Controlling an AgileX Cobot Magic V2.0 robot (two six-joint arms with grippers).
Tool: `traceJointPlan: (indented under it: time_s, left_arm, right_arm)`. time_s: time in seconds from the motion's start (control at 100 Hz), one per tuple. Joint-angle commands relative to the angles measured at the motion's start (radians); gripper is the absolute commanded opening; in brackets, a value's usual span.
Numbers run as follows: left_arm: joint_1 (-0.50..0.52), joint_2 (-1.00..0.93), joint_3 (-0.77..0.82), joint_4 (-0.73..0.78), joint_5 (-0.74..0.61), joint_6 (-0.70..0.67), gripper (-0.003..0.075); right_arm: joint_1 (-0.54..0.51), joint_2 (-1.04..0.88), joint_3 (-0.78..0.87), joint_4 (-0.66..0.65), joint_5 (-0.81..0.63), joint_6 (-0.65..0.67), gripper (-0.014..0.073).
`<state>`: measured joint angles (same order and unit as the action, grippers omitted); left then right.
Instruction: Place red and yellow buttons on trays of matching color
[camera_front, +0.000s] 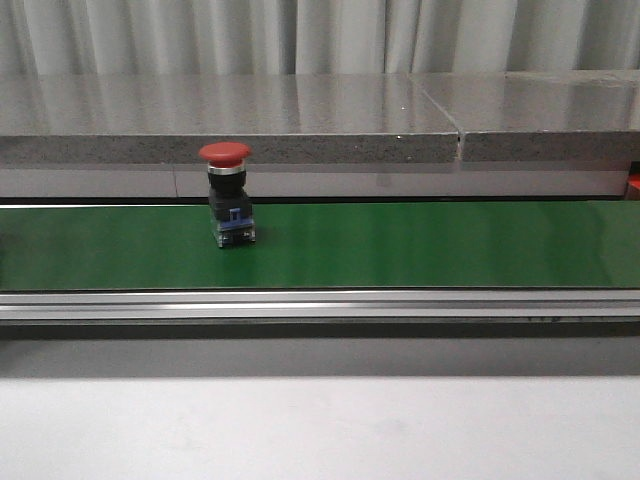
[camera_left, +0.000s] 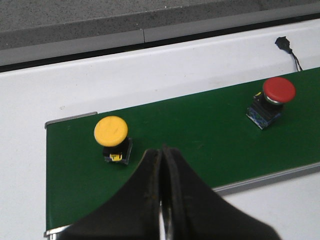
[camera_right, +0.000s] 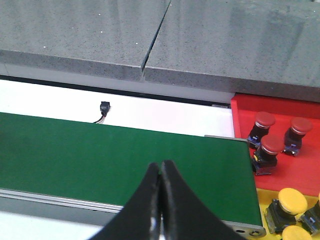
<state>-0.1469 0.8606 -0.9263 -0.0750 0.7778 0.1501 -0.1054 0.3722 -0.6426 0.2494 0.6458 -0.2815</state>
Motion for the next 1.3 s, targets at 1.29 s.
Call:
traceJointPlan:
  time_s: [1.29]
  left_arm:
    - [-0.010, -0.418, 0.223, 0.034, -0.036, -0.001, -0.0021]
  right_arm:
    - [0.216, 0.692, -0.489, 0.080, 0.085, -0.008, 0.0110]
